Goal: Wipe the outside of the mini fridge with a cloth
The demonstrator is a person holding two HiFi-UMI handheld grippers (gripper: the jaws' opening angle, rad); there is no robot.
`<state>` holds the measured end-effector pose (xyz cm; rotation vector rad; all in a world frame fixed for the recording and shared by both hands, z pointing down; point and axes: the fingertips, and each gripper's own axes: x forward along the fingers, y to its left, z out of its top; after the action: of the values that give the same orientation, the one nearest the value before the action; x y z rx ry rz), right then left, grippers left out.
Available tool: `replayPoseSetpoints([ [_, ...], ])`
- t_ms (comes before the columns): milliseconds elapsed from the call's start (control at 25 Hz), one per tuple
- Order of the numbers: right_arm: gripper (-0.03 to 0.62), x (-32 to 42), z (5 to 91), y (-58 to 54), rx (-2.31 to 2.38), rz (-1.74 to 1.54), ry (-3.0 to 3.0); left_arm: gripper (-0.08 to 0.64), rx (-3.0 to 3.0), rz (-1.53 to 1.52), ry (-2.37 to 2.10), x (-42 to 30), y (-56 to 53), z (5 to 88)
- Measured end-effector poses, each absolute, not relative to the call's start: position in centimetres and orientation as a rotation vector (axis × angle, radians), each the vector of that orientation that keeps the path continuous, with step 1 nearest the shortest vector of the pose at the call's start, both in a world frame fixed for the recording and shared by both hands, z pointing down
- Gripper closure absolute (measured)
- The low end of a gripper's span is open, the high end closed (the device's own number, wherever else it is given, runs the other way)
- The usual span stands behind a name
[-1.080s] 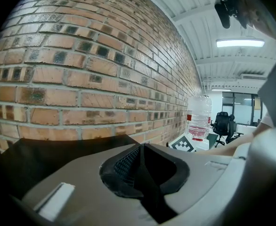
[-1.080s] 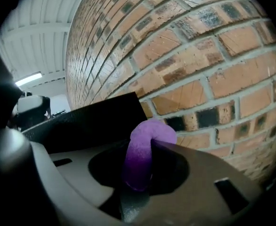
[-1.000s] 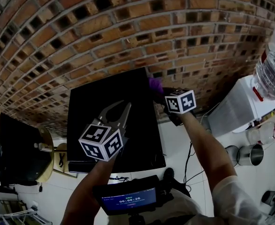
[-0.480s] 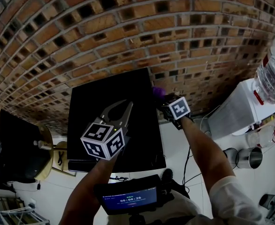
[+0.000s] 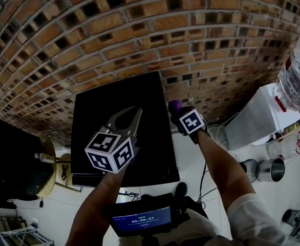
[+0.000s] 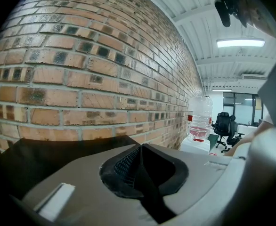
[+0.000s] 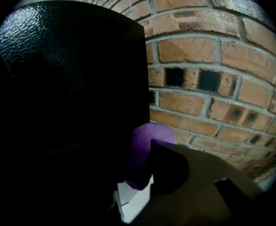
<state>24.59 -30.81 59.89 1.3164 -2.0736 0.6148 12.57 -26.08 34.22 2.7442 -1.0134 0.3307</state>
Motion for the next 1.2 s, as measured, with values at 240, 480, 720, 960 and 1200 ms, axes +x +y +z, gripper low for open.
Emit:
replayPoseSetpoints([
  [240, 0.476, 25.7, 56.7, -29.2, 1.422, 0.611, -2.110, 0.551, 2.753, 0.323, -1.003, 12.7, -26.2, 34.2],
  [480, 0.476, 24.8, 49.5, -26.4, 1.528, 0.559, -2.302, 0.551, 2.758, 0.334, -0.987, 12.7, -26.3, 34.4],
  [720, 0.476, 24.2, 40.7, -21.6, 1.654, 0.625, -2.636, 0.551, 2.766, 0.336, -0.970, 13.0, -26.2, 34.4],
  [960, 0.476, 21.1, 37.2, -17.1, 1.537, 0.677, -2.847, 0.551, 2.772, 0.340, -0.964, 13.1, -26.2, 34.5],
  [1200, 0.476, 20.2, 38.0, -16.5, 1.502, 0.675, -2.863, 0.552, 2.776, 0.337, -0.947, 13.2, -26.0, 34.5],
])
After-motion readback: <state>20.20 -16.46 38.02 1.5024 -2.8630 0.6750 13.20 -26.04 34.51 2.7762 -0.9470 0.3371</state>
